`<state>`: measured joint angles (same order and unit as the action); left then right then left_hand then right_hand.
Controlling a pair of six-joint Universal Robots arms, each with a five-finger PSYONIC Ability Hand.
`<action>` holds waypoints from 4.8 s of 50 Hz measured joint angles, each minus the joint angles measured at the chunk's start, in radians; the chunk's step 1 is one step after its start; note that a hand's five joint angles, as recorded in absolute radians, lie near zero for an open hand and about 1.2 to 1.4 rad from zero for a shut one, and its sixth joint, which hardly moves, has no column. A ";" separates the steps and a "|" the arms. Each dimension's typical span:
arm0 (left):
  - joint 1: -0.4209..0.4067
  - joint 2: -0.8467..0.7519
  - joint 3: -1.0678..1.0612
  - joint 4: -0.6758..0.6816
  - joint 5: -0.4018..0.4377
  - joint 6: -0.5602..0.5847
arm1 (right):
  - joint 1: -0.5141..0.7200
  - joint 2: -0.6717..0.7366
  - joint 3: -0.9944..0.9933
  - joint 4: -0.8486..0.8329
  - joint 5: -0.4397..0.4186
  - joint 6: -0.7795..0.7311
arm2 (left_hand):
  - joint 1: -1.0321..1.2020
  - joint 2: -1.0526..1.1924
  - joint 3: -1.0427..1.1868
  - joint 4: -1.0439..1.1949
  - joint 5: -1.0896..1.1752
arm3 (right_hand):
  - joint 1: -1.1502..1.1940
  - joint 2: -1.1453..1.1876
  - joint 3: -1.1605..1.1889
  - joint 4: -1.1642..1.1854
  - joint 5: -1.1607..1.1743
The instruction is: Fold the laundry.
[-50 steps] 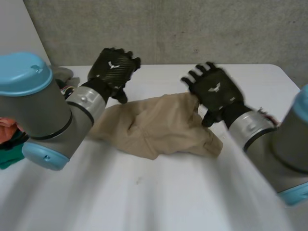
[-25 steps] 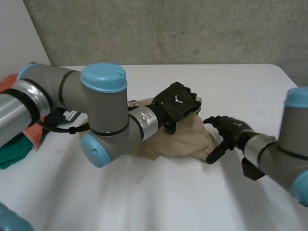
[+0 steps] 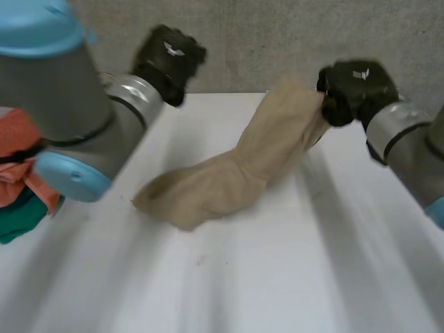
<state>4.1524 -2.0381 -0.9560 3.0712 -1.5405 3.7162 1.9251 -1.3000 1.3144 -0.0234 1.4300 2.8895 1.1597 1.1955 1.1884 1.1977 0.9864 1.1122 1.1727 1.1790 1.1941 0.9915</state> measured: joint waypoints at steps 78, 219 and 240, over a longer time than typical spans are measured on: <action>0.059 -0.281 0.133 -0.327 0.069 -0.542 | -0.006 0.487 -0.492 0.319 -0.019 -0.286 | -0.910 -0.949 -0.938 -0.952 -0.920 | -0.898 -0.971 -0.981 -0.997 -0.945; 0.070 0.339 -0.715 -0.583 0.071 -0.037 | -0.065 -0.025 0.380 0.567 -0.177 -0.635 | -0.551 -0.468 -0.465 -0.469 -0.443 | -0.001 0.031 0.016 0.004 0.024; 0.093 0.436 -0.780 -0.493 0.029 -0.232 | -0.007 -0.028 0.378 0.248 -0.098 -0.354 | -0.867 -0.904 -0.905 -0.914 -0.883 | -0.001 0.031 0.016 0.004 0.024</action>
<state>4.2451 -1.6016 -1.7364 2.5783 -1.5120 3.4846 1.9178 -1.3282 1.6920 0.2247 1.3316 2.5355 0.2923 0.2914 0.2834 0.2835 0.1038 1.1113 1.2040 1.1955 1.1981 1.0155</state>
